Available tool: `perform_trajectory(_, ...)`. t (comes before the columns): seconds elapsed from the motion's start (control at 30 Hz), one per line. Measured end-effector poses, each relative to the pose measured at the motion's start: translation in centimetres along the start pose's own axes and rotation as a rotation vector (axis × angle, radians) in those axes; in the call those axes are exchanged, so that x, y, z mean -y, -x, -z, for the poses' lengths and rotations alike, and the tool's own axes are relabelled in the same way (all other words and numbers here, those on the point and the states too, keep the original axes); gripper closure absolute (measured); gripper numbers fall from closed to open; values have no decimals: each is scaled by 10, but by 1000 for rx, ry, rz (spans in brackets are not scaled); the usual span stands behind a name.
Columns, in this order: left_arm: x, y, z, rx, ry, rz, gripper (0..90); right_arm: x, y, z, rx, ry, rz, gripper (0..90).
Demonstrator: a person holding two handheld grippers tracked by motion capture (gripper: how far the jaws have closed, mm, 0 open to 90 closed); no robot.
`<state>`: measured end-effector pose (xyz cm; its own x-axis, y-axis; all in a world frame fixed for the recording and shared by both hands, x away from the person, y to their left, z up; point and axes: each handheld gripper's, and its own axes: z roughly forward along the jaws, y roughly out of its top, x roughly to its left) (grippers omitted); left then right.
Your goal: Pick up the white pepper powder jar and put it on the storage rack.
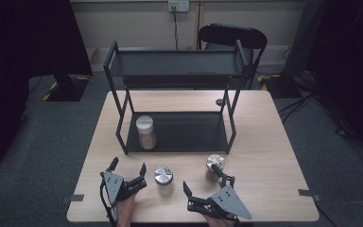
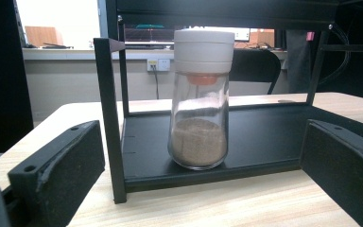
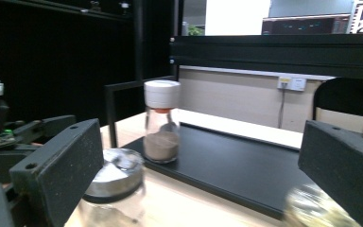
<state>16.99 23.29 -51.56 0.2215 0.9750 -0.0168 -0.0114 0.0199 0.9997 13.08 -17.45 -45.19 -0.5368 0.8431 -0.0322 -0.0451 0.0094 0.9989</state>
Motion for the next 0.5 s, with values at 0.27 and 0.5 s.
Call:
perform_trajectory(0.27,0,0,0,-1,-1,2,1,-1,-10,-16,-33,-30,4,11)
perform_trajectory(0.5,0,0,0,-1,-1,3,1,2,-12,-27,-52,-56,4,15)
